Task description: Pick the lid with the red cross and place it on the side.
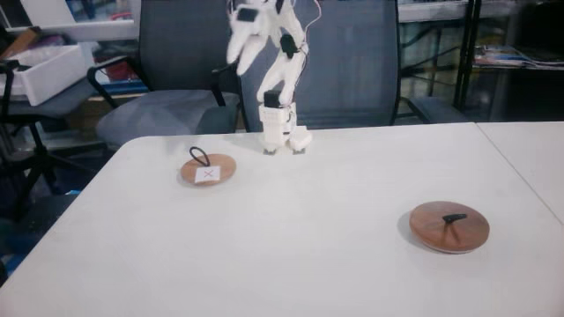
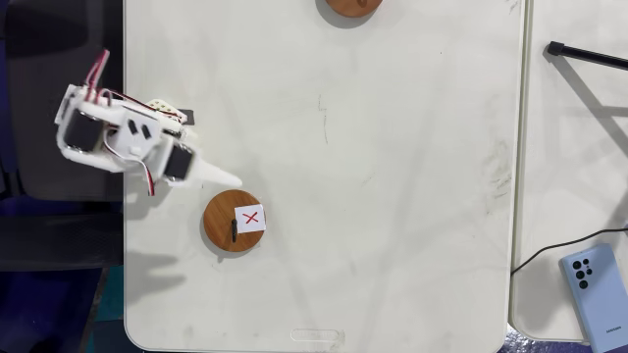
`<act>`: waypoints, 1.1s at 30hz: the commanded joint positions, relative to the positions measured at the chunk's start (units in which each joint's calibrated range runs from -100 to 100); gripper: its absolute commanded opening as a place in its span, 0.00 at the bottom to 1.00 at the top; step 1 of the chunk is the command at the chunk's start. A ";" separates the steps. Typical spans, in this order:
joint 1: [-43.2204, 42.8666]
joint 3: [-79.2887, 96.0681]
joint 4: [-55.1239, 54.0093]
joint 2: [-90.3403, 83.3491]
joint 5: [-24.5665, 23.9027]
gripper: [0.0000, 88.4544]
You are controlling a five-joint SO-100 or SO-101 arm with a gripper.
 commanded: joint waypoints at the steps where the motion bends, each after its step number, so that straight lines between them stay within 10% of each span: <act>1: 7.26 -1.49 -0.26 7.40 0.21 0.23; 12: 21.29 -0.95 -6.25 17.12 0.55 0.23; 33: 21.74 11.56 -14.11 17.37 4.07 0.23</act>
